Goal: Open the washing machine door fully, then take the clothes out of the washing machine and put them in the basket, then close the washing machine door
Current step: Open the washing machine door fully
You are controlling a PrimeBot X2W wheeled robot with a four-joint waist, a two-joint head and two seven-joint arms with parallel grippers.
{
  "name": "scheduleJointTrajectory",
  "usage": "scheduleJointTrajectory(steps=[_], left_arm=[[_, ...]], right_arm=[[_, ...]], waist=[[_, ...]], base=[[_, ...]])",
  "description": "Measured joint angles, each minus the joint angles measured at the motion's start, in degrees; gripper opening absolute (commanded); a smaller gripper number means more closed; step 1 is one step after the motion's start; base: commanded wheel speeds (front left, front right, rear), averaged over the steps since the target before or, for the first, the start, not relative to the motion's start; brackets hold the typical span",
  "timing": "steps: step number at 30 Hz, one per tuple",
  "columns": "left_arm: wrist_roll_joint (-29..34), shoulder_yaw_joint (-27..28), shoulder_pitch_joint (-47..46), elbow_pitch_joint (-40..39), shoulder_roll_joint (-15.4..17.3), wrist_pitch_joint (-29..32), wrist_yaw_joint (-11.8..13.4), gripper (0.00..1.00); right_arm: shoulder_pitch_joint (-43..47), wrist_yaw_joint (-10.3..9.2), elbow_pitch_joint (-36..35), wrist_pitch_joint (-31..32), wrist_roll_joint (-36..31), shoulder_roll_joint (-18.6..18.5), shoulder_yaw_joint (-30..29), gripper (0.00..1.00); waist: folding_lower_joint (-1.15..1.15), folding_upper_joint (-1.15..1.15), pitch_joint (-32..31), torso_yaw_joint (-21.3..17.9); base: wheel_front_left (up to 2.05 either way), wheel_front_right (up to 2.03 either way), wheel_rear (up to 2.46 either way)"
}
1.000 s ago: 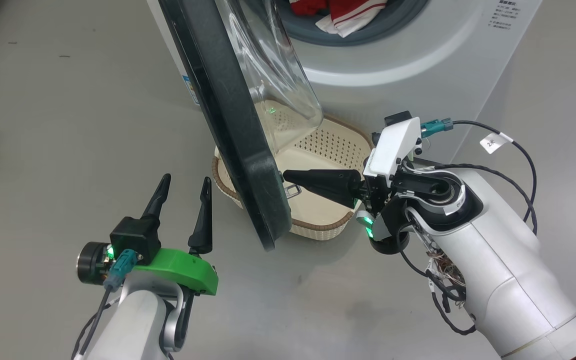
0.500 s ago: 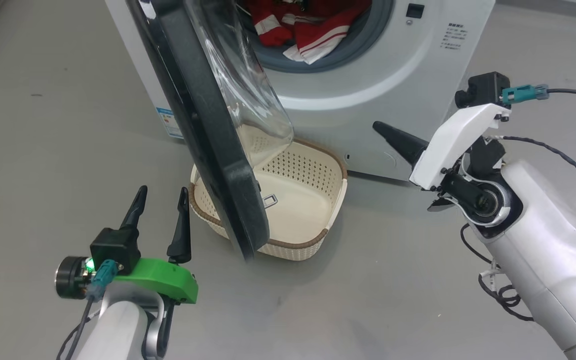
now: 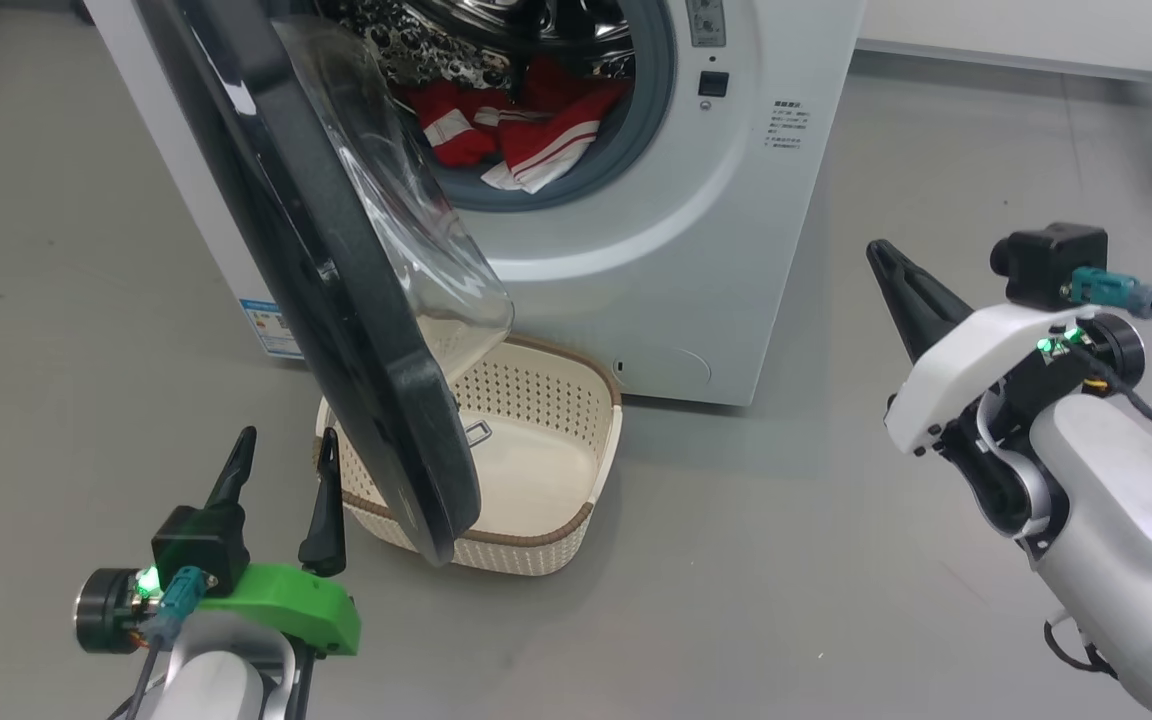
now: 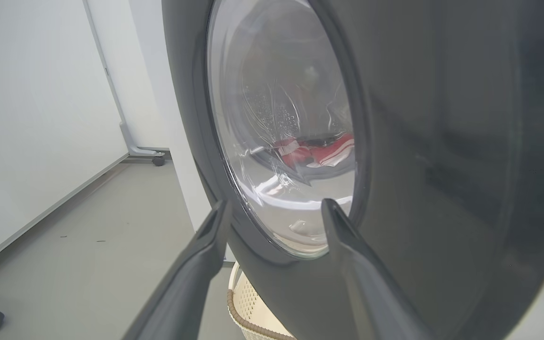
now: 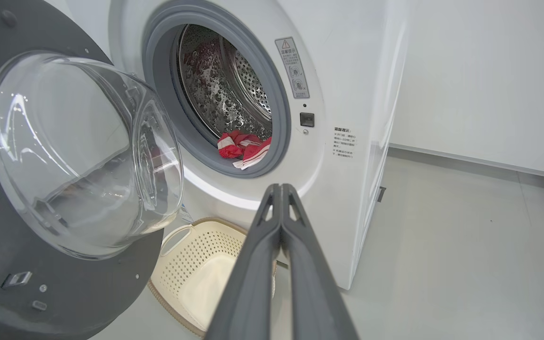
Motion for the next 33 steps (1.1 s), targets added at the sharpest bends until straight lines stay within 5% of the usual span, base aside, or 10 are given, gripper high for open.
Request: scheduleJointTrajectory(steps=[9,26,27,28,33], left_arm=[[1.0,-0.2,1.3,0.1,0.1,0.0,0.0,1.0],[0.9,2.0,4.0,-1.0,0.9,0.0,0.0,1.0],[0.9,2.0,4.0,-1.0,0.9,0.0,0.0,1.0],[0.9,2.0,4.0,-1.0,0.9,0.0,0.0,1.0],[0.9,2.1,4.7,-1.3,0.8,0.0,0.0,1.0]], right_arm=[[8.9,-7.3,0.2,-8.7,-1.7,-0.4,-2.0,0.0],[22.2,-8.39,-2.5,-13.8,-3.7,0.5,-6.8,0.0],[22.8,-8.44,-2.6,-13.8,-3.8,0.6,-7.3,0.38],[23.3,-8.81,-2.9,-13.8,-4.3,0.6,-7.7,1.0],[24.6,-8.8,-4.3,-14.0,-5.5,1.5,-9.6,1.0]], waist=[[0.0,0.0,-3.1,-2.2],[0.0,0.0,-5.4,-5.1],[0.0,0.0,-5.4,-5.2],[0.0,0.0,-5.4,-5.3],[0.0,0.0,-5.4,-5.6]], base=[[0.0,0.0,0.0],[0.0,0.0,0.0],[0.0,0.0,0.0],[0.0,0.0,0.0],[0.0,0.0,0.0]])
